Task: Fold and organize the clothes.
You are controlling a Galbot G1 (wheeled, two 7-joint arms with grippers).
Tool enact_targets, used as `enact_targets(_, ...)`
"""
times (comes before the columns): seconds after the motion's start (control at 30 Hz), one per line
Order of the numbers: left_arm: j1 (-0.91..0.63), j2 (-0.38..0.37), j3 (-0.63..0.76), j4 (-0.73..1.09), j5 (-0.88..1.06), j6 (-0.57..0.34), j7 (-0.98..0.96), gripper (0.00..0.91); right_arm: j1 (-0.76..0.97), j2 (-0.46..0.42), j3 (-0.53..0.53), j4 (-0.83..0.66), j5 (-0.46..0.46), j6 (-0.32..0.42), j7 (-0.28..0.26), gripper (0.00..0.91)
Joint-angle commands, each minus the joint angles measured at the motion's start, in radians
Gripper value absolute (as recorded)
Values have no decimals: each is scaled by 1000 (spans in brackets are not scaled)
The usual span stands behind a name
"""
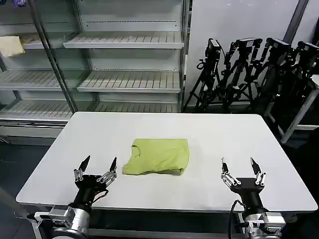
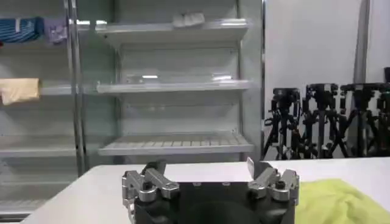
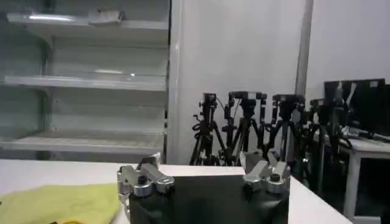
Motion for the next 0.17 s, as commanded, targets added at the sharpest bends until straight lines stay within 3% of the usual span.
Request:
enact_targets(0.03, 35, -2, -20, -35, -5, 2, 5, 907, -27, -1, -2, 31, -31, 1, 10, 907)
enact_targets(0.17, 39, -5, -18, -39, -7, 3, 8, 907, -28, 3, 7, 27, -11, 6, -14, 907)
